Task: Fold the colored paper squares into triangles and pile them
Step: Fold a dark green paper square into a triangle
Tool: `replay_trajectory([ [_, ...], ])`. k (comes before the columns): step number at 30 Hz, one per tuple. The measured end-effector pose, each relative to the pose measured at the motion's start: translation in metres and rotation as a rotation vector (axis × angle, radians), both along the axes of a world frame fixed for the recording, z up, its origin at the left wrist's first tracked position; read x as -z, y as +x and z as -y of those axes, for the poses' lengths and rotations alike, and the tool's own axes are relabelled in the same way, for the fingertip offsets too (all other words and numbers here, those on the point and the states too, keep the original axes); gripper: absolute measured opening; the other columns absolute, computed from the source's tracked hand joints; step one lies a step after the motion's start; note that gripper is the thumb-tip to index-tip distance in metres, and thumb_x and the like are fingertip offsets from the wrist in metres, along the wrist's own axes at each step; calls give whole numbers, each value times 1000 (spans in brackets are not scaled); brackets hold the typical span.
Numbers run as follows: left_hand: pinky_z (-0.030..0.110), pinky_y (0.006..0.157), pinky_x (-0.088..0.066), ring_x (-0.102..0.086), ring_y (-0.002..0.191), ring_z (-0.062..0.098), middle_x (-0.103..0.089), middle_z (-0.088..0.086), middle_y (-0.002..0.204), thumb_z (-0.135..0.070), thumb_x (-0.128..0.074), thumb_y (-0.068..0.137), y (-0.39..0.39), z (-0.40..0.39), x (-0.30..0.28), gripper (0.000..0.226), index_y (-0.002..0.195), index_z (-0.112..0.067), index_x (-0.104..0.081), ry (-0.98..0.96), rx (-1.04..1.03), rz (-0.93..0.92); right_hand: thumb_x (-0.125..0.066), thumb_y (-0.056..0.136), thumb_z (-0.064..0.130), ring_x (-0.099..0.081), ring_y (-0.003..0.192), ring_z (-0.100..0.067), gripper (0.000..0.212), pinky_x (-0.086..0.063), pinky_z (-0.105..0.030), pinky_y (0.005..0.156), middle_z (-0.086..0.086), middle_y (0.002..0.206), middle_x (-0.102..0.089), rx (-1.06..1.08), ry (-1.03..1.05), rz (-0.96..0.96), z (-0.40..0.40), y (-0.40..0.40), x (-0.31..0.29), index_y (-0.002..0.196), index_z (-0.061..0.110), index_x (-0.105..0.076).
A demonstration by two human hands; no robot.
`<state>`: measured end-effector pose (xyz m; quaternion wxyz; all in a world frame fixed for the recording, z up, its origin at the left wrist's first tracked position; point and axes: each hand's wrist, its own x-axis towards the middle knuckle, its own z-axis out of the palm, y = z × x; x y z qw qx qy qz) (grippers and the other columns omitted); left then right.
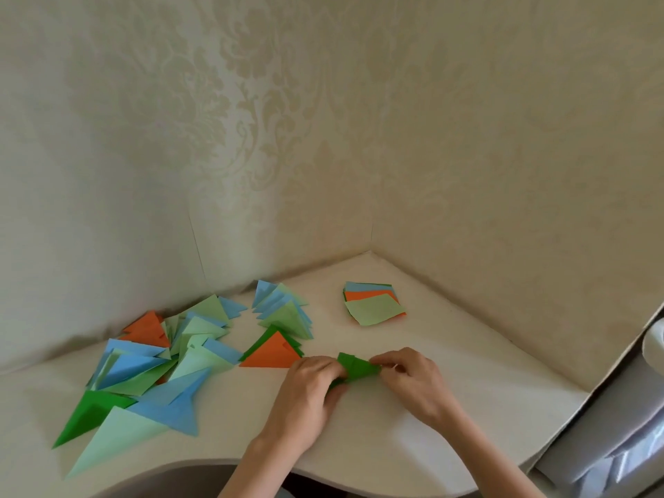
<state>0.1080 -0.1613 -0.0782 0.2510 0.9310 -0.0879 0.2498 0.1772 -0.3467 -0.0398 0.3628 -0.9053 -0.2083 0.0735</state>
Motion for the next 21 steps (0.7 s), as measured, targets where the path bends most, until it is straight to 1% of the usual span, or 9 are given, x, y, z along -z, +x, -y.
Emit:
replay_trajectory([
  [2, 27, 75, -46, -57, 83, 8, -65, -13, 84, -15, -68, 79, 0, -3, 4, 8, 84, -21, -66, -17, -42, -1, -61, 82, 33, -49, 93, -6, 28, -40, -19, 81, 13, 102, -52, -35, -165, 163, 1, 1, 6, 109, 38, -68],
  [3, 26, 74, -45, -55, 82, 8, -65, -12, 82, -12, -70, 77, 0, -5, 6, 11, 82, -20, -66, -32, -59, -4, -65, 81, 37, -47, 92, -6, 25, -40, -23, 83, 13, 99, -50, -47, -188, 218, 0, 1, 11, 106, 39, -69],
  [6, 24, 69, -44, -53, 76, 8, -61, -11, 75, -4, -72, 73, 1, -6, 9, 18, 75, -20, -62, -111, -103, -21, -69, 81, 44, -49, 88, -7, 18, -42, -29, 81, 15, 93, -49, -37, -105, 283, -2, 2, 21, 97, 38, -74],
  [9, 10, 64, -39, -51, 67, 3, -57, -13, 72, -8, -74, 76, 1, -4, 10, 17, 80, -20, -63, -191, -172, -32, -71, 80, 43, -51, 84, -4, 14, -44, -29, 79, 17, 91, -50, -1, -30, 288, -1, 4, 28, 91, 35, -76],
  [11, 8, 60, -39, -52, 66, 1, -56, -16, 73, -13, -75, 79, 3, -1, 10, 17, 85, -22, -62, -226, -203, -20, -72, 80, 43, -50, 82, -1, 13, -44, -28, 79, 19, 91, -50, 33, 1, 245, -2, 4, 27, 89, 34, -75],
  [14, 11, 60, -41, -54, 70, 3, -55, -16, 76, -18, -75, 80, 6, 6, 10, 22, 93, -23, -58, -218, -232, -2, -66, 81, 52, -49, 82, -1, 18, -41, -28, 83, 19, 93, -48, 80, -41, 182, -9, 6, 24, 86, 35, -72],
  [16, 19, 60, -44, -54, 72, 7, -53, -16, 76, -20, -76, 79, 8, 11, 10, 25, 95, -22, -58, -199, -270, 8, -60, 82, 61, -50, 88, -4, 27, -37, -27, 84, 17, 95, -47, 118, -121, 169, -16, 7, 21, 83, 36, -69],
  [18, 24, 59, -46, -53, 71, 12, -53, -14, 74, -24, -78, 77, 12, 16, 10, 26, 95, -22, -58, -183, -311, 17, -55, 81, 66, -51, 92, -7, 32, -34, -26, 82, 16, 96, -46, 143, -193, 202, -22, 6, 20, 80, 35, -63],
  [21, 26, 59, -46, -51, 69, 14, -56, -11, 73, -28, -79, 75, 16, 20, 9, 26, 92, -22, -60, -148, -340, 19, -56, 79, 68, -50, 88, -7, 34, -33, -26, 79, 16, 95, -45, 162, -206, 246, -27, 5, 24, 76, 34, -57],
])
